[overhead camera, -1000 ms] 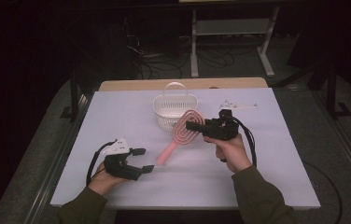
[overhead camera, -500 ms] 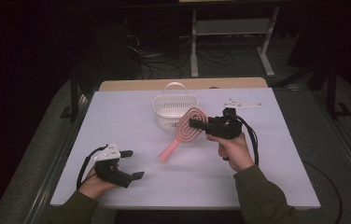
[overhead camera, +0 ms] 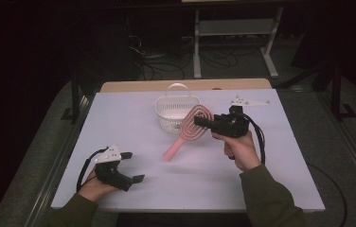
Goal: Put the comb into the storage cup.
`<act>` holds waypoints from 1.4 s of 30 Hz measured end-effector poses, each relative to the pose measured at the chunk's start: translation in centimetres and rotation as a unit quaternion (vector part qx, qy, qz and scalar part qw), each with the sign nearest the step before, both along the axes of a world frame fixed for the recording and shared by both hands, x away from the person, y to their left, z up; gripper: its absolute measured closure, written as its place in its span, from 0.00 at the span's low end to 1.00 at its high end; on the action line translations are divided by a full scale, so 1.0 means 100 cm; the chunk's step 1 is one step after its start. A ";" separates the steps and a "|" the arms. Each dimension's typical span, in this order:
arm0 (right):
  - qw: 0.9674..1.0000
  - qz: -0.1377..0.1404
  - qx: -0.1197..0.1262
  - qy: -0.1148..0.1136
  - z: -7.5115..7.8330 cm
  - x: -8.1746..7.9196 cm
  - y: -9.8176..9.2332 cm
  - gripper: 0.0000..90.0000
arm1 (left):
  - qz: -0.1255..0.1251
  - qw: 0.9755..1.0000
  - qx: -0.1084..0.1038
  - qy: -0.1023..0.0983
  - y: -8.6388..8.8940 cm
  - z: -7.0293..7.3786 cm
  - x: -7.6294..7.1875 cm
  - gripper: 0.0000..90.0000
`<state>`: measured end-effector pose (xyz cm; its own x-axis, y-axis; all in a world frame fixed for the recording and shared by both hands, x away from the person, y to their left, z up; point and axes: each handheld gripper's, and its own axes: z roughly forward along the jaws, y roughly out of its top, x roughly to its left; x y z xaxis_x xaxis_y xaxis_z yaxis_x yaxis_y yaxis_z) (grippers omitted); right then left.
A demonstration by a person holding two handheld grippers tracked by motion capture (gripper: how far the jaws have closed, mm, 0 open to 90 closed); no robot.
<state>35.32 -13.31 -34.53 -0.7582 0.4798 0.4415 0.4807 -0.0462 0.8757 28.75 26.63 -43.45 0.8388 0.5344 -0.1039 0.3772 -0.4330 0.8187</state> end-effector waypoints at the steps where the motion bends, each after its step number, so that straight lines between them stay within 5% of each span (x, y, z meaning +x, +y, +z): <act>1: 1.000 0.000 0.000 -0.001 0.001 0.001 0.000 0.70 | -0.001 1.000 0.000 -0.001 0.000 0.000 0.000 0.00; 42: 0.997 -0.040 0.036 -0.046 0.051 0.034 -0.001 0.70 | -0.010 1.000 0.009 -0.003 -0.005 0.000 -0.002 0.00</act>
<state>38.73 -13.46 -29.38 -0.7573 0.5101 0.4078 0.3910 -0.1462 0.9087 28.55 26.13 -43.47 0.8494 0.5201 -0.0898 0.3643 -0.4547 0.8127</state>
